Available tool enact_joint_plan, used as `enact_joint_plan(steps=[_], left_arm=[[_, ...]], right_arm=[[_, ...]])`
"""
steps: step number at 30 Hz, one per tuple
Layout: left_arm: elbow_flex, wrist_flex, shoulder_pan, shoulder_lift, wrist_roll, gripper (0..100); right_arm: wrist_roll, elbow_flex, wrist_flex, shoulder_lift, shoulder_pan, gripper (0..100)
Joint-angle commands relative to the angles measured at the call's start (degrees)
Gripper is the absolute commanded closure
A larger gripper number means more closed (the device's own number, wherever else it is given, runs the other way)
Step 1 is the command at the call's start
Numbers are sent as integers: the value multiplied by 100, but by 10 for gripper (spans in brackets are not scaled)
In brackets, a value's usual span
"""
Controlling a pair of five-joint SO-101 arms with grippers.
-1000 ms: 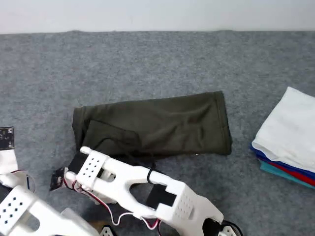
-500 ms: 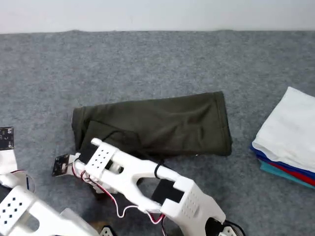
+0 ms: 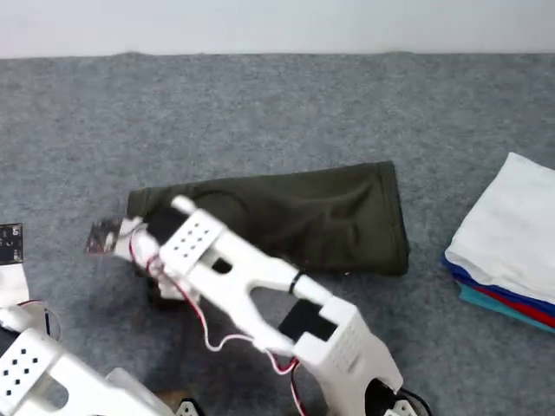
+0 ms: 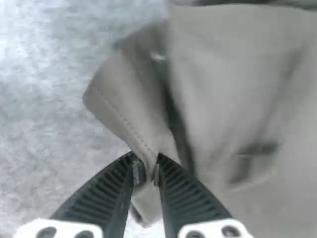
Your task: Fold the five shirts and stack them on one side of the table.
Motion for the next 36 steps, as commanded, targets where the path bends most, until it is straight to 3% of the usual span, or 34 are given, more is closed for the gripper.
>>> enact_joint_plan(steps=[1,8,15,21,28,31,36], left_arm=[[-163,62,9,-97,-35,985],[-163,62,9,-97,-35,985],[-154,105,9,-97,-35,985],[-154,229,9,-97,-35,985],[-163,220,9,-97,-35,985],[-171,246,-26,-97,-35,985],[-462,624,-9,-97,-18,985]], right_arm=[[325,-545,-154,-92,347,989],[369,-1363,-567,673,927,983],[334,-2514,-664,1833,1429,800],[334,-4097,66,2378,1675,838],[334,-5354,1578,2378,1297,924],[0,-5196,1631,2264,1429,989],[-607,-4290,1622,1727,1965,984]])
